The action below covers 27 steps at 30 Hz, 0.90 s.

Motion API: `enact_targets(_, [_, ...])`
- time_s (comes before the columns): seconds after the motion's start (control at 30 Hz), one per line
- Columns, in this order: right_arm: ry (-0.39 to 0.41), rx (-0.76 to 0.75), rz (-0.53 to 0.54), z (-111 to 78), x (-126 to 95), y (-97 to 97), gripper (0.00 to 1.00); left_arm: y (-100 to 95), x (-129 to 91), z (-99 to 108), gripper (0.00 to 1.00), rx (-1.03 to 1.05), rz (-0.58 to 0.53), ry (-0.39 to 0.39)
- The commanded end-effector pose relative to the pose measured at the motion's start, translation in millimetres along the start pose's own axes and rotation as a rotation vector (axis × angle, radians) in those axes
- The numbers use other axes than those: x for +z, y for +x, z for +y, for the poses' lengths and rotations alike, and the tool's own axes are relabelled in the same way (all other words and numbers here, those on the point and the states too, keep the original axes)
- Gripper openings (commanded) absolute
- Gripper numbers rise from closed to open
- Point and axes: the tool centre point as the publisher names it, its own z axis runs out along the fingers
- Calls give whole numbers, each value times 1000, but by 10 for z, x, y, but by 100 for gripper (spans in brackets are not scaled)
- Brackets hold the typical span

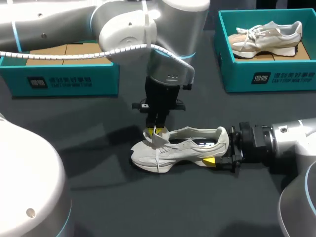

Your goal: Take the shoe out of the shoebox, open the shoe tongue, remove and reinsert the insole, then place the shoe into the shoebox

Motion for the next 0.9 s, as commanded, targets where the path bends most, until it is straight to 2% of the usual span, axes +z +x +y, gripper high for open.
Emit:
enact_targets(0.03, [3, 0, -3, -19, 11, 21, 0, -118, 140, -16, 0, 4, 210, -2])
enact_targets(0.2, [3, 0, -3, -19, 11, 21, 0, -191, 254, -54, 0, -1, 192, -6])
enact_targets(0.3, [3, 0, -3, -19, 11, 21, 0, -236, 272, -55, 22, 0, 186, -3])
enact_targets(0.37, [3, 0, -3, -19, 11, 21, 0, -257, 283, -52, 40, 5, 181, 1])
enact_targets(0.47, [3, 0, -3, -19, 11, 21, 0, -290, 305, -29, 47, 27, 163, 5])
enact_targets(0.57, [3, 0, -3, -19, 11, 21, 0, -336, 349, -16, 70, 51, 144, -2])
enact_targets(0.63, [3, 0, -3, -19, 11, 21, 0, -376, 371, -10, 81, 61, 136, -8])
enact_targets(0.73, [3, 0, -3, -19, 11, 21, 0, -438, 389, 6, 85, 70, 123, -4])
enact_targets(0.9, [3, 0, -3, -19, 11, 21, 0, -514, 351, 8, 85, 80, 117, 1])
